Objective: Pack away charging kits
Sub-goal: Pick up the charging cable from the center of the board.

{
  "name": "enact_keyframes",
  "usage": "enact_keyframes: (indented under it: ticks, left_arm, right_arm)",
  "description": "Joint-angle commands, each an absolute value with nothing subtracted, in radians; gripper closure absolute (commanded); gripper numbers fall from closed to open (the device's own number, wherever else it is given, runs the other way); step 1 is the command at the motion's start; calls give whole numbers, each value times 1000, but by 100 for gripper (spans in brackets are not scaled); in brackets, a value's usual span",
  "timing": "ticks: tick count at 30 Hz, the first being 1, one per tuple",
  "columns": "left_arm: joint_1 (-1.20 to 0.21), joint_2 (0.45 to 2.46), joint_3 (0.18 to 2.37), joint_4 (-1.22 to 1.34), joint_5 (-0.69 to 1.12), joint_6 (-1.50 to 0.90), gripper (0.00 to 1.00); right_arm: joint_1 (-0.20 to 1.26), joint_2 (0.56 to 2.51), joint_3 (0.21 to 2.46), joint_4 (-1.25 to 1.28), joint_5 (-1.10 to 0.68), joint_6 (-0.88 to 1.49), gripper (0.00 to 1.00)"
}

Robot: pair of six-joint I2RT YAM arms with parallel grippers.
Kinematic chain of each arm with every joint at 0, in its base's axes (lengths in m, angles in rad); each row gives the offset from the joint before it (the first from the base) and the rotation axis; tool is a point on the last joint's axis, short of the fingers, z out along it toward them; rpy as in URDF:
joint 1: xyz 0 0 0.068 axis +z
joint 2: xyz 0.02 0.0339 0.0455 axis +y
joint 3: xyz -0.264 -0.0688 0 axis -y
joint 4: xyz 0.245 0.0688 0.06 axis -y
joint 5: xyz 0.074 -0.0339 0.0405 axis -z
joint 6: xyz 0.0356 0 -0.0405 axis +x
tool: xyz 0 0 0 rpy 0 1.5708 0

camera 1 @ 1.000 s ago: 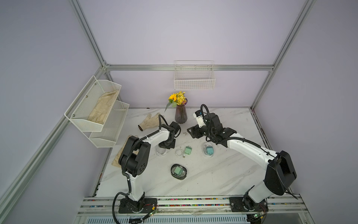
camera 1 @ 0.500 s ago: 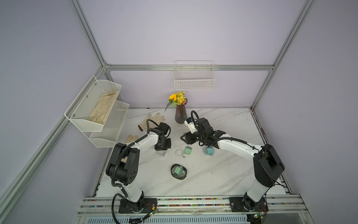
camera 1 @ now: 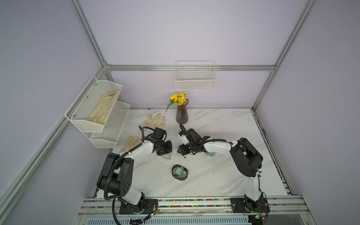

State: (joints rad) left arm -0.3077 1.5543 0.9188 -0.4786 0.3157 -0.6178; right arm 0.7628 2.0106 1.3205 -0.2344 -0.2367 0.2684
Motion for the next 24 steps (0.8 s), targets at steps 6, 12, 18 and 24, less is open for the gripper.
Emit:
enact_keyframes:
  ticks: [6, 12, 18, 24]
  left_arm:
    - [-302, 1537, 859, -394, 367, -648, 100]
    - [-302, 1528, 860, -379, 371, -651, 100]
    - [-302, 1524, 852, -344, 409, -649, 100]
    - [-302, 1514, 852, -350, 405, -646, 100]
  right_arm:
    - [758, 2015, 1363, -310, -151, 244, 45]
    - [759, 2064, 1418, -406, -139, 203, 46]
    - [758, 2052, 1387, -426, -150, 214, 47]
    - [768, 2068, 1391, -458, -144, 218, 54]
